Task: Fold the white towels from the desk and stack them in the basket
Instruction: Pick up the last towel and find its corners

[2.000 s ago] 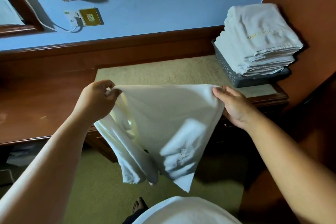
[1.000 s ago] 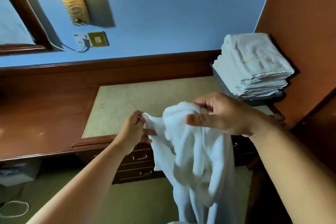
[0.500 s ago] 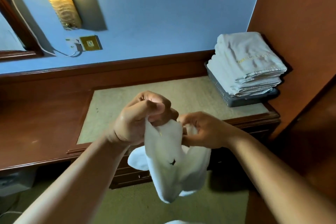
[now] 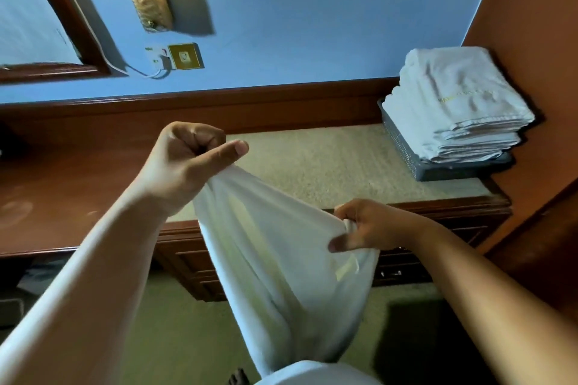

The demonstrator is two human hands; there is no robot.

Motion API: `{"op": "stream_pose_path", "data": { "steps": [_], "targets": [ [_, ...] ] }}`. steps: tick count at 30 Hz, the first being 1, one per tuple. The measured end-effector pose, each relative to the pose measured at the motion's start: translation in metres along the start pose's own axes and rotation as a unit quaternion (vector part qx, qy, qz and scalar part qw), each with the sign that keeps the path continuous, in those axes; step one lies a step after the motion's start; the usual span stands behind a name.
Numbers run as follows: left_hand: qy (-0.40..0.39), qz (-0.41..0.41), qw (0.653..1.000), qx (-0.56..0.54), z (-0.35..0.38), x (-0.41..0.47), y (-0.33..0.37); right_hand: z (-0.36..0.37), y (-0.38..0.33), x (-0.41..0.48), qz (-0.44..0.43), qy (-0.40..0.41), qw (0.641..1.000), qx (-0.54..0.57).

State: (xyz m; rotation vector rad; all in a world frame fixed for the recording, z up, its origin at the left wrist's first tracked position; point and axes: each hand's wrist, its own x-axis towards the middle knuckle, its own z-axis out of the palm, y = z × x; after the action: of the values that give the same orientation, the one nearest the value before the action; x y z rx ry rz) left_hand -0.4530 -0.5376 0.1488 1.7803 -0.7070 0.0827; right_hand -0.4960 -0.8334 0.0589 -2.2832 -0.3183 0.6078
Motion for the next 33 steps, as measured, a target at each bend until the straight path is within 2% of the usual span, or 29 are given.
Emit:
{"op": "stream_pose_path", "data": {
  "steps": [3, 5, 7, 8, 10, 11, 13, 14, 16, 20, 22, 25, 29, 31, 33],
  "targets": [
    [0.068, -0.006, 0.995, 0.070, -0.018, -0.012, -0.002, -0.007, 0.012, 0.004, 0.049, 0.032, 0.989, -0.134],
    [0.132, -0.039, 0.987, 0.087, -0.036, -0.020, -0.013, -0.014, 0.016, 0.005, 0.062, 0.115, 0.979, -0.159],
    [0.151, -0.085, 0.976, 0.135, -0.049, -0.026, -0.027, -0.019, 0.011, 0.002, 0.009, 0.231, 0.958, -0.169],
    [0.137, -0.120, 0.960, 0.214, -0.047, -0.028, -0.031, -0.018, 0.001, 0.000, -0.044, 0.283, 0.941, -0.180],
    [0.045, -0.173, 0.912, 0.370, -0.022, -0.034, -0.029, -0.010, -0.028, -0.003, -0.179, 0.344, 0.904, -0.180],
    [-0.012, -0.151, 0.916, 0.371, -0.002, -0.036, -0.031, -0.003, -0.046, -0.004, -0.232, 0.349, 0.891, -0.174],
    [-0.104, -0.104, 0.961, 0.236, 0.039, -0.038, -0.031, 0.006, -0.074, -0.005, -0.272, 0.341, 0.881, -0.181],
    [-0.117, -0.102, 0.975, 0.162, 0.054, -0.037, -0.034, 0.009, -0.081, -0.004, -0.269, 0.333, 0.883, -0.191],
    [-0.097, -0.098, 0.986, 0.096, 0.070, -0.036, -0.039, 0.012, -0.083, -0.004, -0.257, 0.324, 0.892, -0.182],
    [-0.065, -0.085, 0.991, 0.075, 0.071, -0.035, -0.031, 0.009, -0.064, -0.012, -0.181, 0.306, 0.931, -0.081],
    [-0.022, -0.105, 0.990, 0.095, 0.074, -0.031, -0.032, 0.006, -0.058, -0.023, -0.144, 0.290, 0.946, -0.003],
    [0.051, -0.161, 0.985, 0.039, 0.083, -0.023, -0.034, 0.005, -0.061, -0.040, -0.123, 0.262, 0.952, 0.103],
    [0.113, -0.197, 0.974, -0.015, 0.089, -0.010, -0.038, 0.013, -0.073, -0.054, -0.132, 0.181, 0.970, 0.090],
    [0.105, -0.190, 0.975, -0.038, 0.093, -0.007, -0.034, 0.018, -0.083, -0.063, -0.168, 0.119, 0.974, 0.091],
    [0.088, -0.165, 0.981, -0.042, 0.095, -0.008, -0.031, 0.018, -0.091, -0.069, -0.193, 0.106, 0.970, 0.098]
  ]
}}
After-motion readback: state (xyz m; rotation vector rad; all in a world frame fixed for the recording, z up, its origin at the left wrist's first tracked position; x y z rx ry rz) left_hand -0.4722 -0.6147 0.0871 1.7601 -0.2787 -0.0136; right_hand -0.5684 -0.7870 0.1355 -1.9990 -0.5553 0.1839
